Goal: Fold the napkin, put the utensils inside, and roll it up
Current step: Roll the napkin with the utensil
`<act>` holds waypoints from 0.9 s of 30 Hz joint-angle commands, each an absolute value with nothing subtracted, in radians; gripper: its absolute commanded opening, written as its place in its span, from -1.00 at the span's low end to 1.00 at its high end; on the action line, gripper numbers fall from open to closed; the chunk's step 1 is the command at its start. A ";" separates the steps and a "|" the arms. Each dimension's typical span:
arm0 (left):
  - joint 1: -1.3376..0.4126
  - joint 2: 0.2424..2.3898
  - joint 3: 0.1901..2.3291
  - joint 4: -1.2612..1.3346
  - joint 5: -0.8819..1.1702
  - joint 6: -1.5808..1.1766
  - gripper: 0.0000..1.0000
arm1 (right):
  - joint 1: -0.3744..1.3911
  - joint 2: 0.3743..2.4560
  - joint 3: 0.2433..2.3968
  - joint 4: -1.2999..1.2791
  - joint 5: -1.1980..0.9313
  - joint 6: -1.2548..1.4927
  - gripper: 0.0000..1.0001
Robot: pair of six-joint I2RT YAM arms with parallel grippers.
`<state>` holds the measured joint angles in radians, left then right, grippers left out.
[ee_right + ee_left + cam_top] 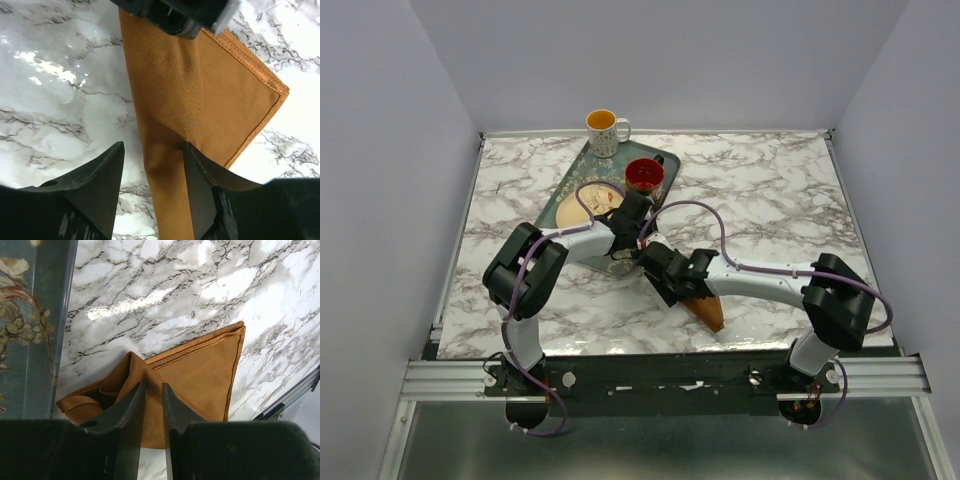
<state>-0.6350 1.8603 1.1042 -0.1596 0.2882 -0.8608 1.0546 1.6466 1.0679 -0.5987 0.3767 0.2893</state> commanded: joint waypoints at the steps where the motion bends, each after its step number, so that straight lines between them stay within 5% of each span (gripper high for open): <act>1: -0.630 1.887 1.101 -0.199 0.264 -0.842 -0.40 | 1.060 1.700 1.066 -0.595 0.408 0.307 0.20; 15: -0.630 1.887 1.100 -0.199 0.262 -0.842 -0.41 | 1.068 1.691 1.052 -0.595 0.454 0.287 0.29; 19: -0.630 1.887 1.101 -0.201 0.264 -0.841 -0.41 | 1.075 1.680 1.066 -0.629 0.471 0.285 0.58; 27: -0.630 1.891 1.103 -0.202 0.265 -0.842 -0.41 | 1.075 1.715 1.061 -0.626 0.508 0.272 0.64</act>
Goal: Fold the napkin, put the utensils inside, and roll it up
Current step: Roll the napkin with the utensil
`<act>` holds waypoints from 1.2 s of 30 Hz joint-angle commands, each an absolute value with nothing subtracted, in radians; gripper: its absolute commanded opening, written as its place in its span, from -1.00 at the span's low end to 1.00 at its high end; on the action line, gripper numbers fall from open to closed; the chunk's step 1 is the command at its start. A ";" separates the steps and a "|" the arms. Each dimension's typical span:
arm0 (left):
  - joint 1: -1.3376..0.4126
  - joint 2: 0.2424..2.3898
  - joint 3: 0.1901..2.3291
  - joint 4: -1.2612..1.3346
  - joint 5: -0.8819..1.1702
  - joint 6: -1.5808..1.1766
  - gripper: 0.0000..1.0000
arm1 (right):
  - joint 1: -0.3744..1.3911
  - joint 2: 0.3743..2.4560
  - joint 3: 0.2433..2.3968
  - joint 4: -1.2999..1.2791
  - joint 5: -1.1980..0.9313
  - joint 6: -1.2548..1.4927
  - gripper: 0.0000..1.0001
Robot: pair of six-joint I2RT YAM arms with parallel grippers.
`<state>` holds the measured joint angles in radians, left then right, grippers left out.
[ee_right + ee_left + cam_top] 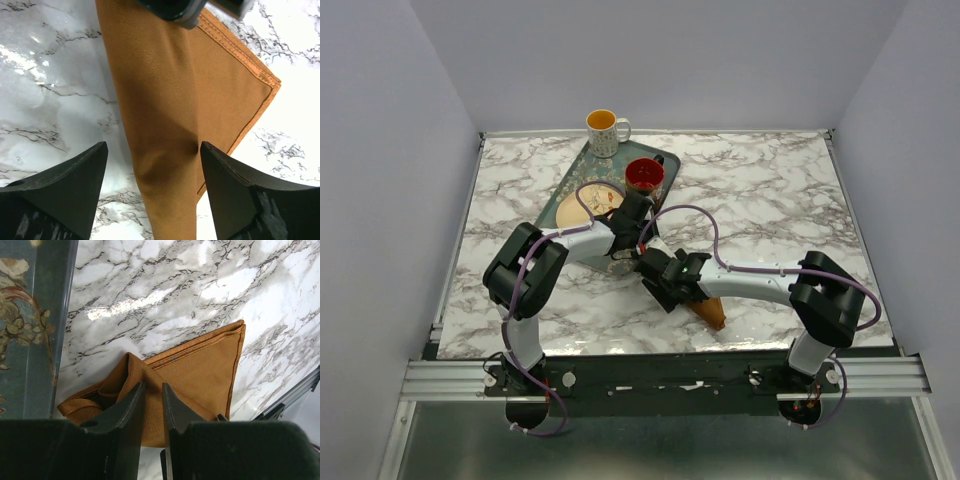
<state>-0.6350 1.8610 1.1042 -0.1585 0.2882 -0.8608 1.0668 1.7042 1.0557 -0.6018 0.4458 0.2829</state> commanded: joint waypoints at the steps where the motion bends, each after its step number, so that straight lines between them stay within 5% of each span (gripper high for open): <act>1: -0.630 1.891 1.101 -0.201 0.265 -0.844 -0.41 | 1.075 1.718 1.060 -0.620 0.511 0.268 0.63; 13: -0.629 1.884 1.111 -0.210 0.276 -0.845 -0.41 | 1.071 1.759 1.058 -0.592 0.486 0.302 0.35; 18: -0.621 1.878 1.103 -0.209 0.285 -0.844 -0.38 | 1.059 1.752 1.042 -0.580 0.466 0.318 0.04; 31: -0.551 1.770 1.180 -0.248 0.308 -0.801 0.24 | 0.957 1.646 0.960 -0.492 0.278 0.334 -0.28; 36: -0.520 1.743 1.216 -0.284 0.325 -0.782 0.32 | 0.882 1.621 0.928 -0.443 0.161 0.319 -0.47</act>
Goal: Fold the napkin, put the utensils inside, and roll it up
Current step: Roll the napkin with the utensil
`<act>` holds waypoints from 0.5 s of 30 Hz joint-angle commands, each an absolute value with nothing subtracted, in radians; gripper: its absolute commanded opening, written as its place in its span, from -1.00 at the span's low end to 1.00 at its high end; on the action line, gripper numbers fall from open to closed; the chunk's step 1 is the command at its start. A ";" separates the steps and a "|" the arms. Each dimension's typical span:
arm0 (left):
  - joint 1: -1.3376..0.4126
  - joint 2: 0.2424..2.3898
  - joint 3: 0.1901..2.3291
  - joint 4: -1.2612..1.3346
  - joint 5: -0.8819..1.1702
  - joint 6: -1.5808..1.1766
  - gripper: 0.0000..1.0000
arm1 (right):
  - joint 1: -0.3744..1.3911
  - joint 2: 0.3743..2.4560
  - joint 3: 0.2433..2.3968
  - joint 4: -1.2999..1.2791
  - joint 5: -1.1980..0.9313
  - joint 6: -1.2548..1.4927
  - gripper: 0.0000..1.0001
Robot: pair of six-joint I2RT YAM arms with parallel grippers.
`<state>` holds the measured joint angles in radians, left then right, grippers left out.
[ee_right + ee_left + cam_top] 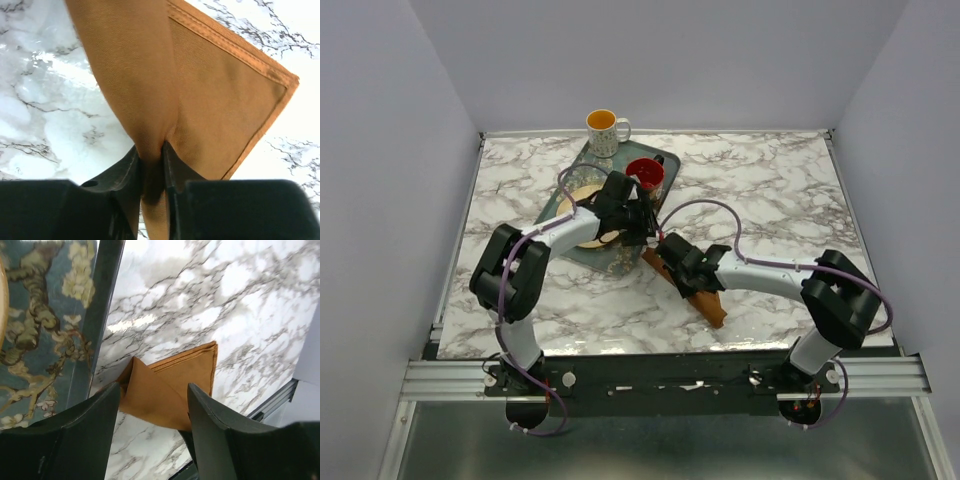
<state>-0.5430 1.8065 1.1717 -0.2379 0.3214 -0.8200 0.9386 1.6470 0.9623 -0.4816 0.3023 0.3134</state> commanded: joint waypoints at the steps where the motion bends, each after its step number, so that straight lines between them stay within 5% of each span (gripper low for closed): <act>1: -0.517 1.726 1.215 -0.282 0.334 -0.782 0.32 | 0.874 1.620 0.924 -0.442 0.129 0.318 -0.49; 15: -0.552 1.623 1.126 -0.314 0.400 -0.733 0.33 | 0.611 1.539 0.666 -0.089 -0.451 0.422 -0.51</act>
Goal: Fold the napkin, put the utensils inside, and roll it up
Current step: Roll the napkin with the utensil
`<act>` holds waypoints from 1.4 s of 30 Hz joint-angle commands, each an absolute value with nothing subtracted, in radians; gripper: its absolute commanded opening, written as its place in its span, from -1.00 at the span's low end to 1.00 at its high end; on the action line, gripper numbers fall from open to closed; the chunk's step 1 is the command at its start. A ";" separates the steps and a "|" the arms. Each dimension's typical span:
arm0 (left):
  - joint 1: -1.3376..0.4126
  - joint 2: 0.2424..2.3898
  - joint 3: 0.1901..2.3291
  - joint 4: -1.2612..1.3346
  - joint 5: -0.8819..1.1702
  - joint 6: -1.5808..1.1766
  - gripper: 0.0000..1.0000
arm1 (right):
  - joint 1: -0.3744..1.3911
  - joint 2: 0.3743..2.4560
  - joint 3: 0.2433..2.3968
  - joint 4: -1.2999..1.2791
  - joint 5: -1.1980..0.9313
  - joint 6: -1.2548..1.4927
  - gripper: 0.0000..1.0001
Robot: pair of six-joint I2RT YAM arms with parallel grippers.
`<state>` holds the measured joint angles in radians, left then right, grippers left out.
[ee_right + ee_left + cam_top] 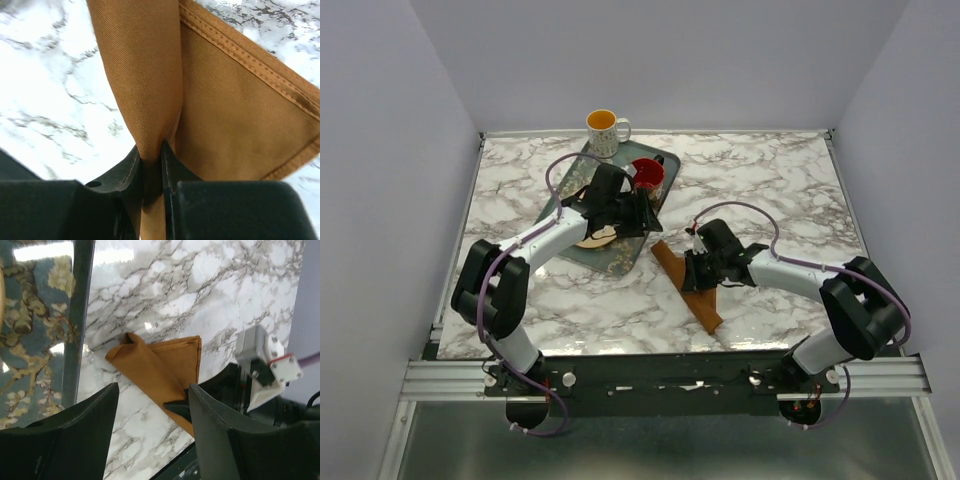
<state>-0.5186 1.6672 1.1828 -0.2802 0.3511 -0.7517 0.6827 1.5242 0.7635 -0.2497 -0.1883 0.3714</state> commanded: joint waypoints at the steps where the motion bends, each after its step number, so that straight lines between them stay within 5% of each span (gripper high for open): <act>1: -0.563 1.618 1.118 -0.314 0.399 -0.738 0.33 | 0.600 1.555 0.654 -0.074 -0.495 0.431 -0.51; 9: -0.676 1.655 1.060 -0.235 0.402 -0.830 0.15 | 0.523 1.623 0.566 0.115 -0.666 0.465 -0.37; 25: -0.686 1.844 1.126 -0.187 0.385 -0.827 0.01 | 0.499 1.629 0.612 -0.035 -0.606 0.433 -0.05; 34: -0.680 1.858 1.141 -0.196 0.373 -0.825 0.00 | 0.532 1.491 0.707 -0.346 -0.390 0.359 0.20; 42: -0.664 1.878 1.158 -0.192 0.402 -0.850 0.00 | 0.777 1.398 0.863 -0.529 0.078 0.360 0.39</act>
